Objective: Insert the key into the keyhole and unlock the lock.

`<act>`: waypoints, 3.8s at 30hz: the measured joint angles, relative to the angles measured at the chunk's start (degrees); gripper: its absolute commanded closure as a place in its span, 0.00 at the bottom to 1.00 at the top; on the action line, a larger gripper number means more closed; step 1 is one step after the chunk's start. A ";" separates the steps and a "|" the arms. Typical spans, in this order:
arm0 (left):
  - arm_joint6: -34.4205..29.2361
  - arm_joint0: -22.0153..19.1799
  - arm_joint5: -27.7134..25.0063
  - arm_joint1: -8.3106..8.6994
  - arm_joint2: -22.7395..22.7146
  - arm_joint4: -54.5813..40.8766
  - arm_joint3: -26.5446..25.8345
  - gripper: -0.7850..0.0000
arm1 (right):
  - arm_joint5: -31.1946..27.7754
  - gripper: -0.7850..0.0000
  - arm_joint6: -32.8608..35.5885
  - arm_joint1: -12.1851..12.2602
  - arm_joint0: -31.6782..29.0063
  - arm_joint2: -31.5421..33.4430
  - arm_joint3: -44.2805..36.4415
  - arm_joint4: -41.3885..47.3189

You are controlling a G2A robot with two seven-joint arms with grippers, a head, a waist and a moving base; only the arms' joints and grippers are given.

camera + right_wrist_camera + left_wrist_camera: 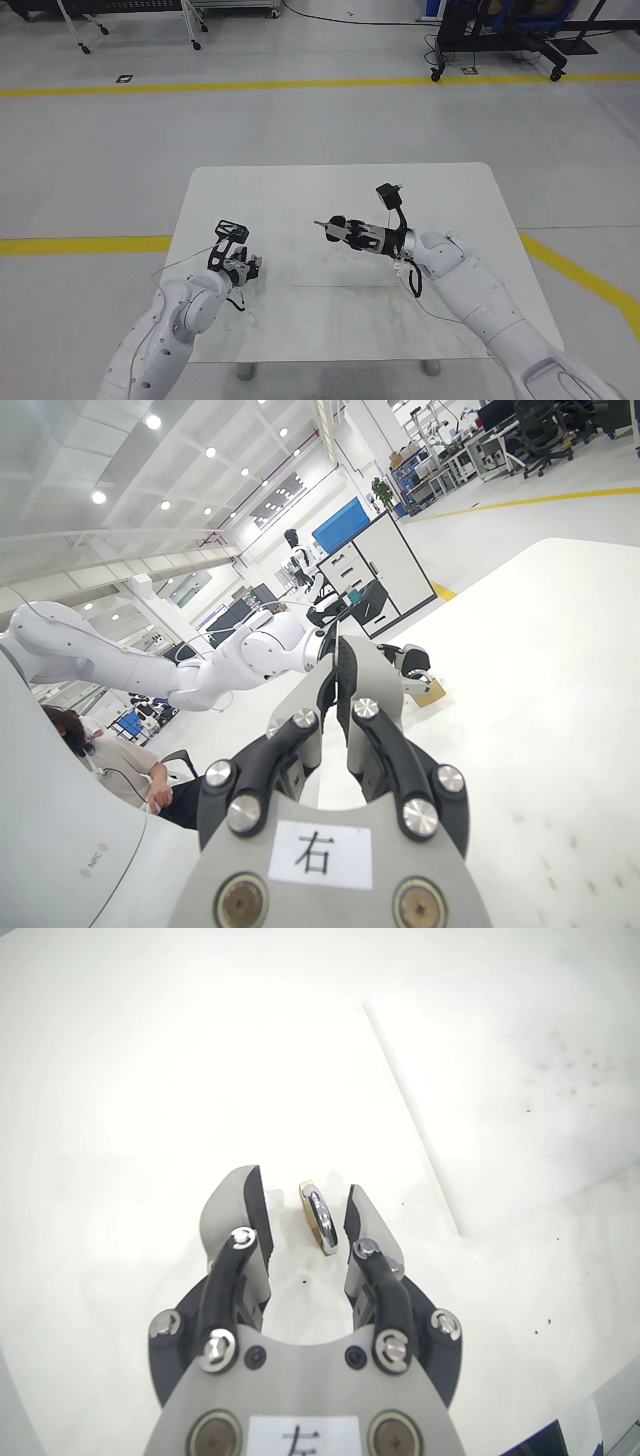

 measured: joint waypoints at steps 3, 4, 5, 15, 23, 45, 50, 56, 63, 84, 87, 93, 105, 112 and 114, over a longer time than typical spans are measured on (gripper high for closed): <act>-0.49 -0.07 0.34 -0.11 0.39 0.37 -0.15 1.00 | 0.00 1.00 0.00 0.00 0.00 0.00 0.00 0.00; -0.74 -0.07 0.44 -0.12 0.46 0.57 -0.21 1.00 | 0.00 1.00 0.00 0.00 0.00 0.00 0.00 0.00; -1.09 -0.05 0.59 -0.14 0.54 0.85 -0.26 1.00 | 0.00 1.00 0.00 0.00 0.00 0.00 0.00 0.00; -3.29 0.55 0.93 -0.18 -0.02 1.07 -1.43 1.00 | 0.00 1.00 0.00 0.00 0.00 0.00 0.00 0.00; -3.20 1.10 0.32 -0.15 -1.10 0.14 -1.55 0.64 | 0.00 1.00 0.00 0.00 0.00 0.00 0.00 0.00; -3.64 2.65 -0.45 0.00 -3.29 0.13 -3.71 1.00 | 0.00 1.00 0.00 0.00 0.00 0.00 0.00 0.00; -4.16 0.92 0.00 -0.34 -2.13 0.13 -2.39 1.00 | 0.00 1.00 0.00 0.00 0.00 0.00 0.00 0.00; -4.11 -0.16 0.07 -0.59 -1.54 -0.01 -1.30 0.93 | 0.00 1.00 0.00 0.00 0.00 0.00 0.00 0.00; -3.57 -0.25 -0.17 -0.70 -1.69 -0.37 -1.30 0.59 | 0.00 1.00 0.00 0.00 0.00 0.00 0.00 0.00; -3.73 -1.39 0.18 -1.09 -1.38 0.15 0.20 1.00 | 0.00 1.00 0.00 0.00 0.00 0.00 0.00 0.00; -3.68 -2.14 0.52 -1.24 -1.05 0.29 1.15 1.00 | 0.00 1.00 0.00 0.00 0.00 0.00 0.00 0.00; -3.24 -3.03 0.76 -1.46 -1.12 -0.51 1.68 1.00 | 0.00 1.00 0.00 0.00 0.00 0.00 0.00 0.00; -3.04 -1.71 -19.02 -1.24 -7.37 -28.65 -0.04 1.00 | 0.00 1.00 0.00 0.00 0.00 0.00 0.00 0.00; -2.55 -1.60 -18.15 -1.36 -7.25 -29.25 0.19 1.00 | 0.76 1.00 -1.26 -0.12 -0.26 0.21 -0.74 0.77; -3.10 -2.36 -18.64 -1.71 -7.21 -34.66 2.18 1.00 | 1.53 1.00 -4.77 -0.46 -0.48 0.64 -1.29 2.79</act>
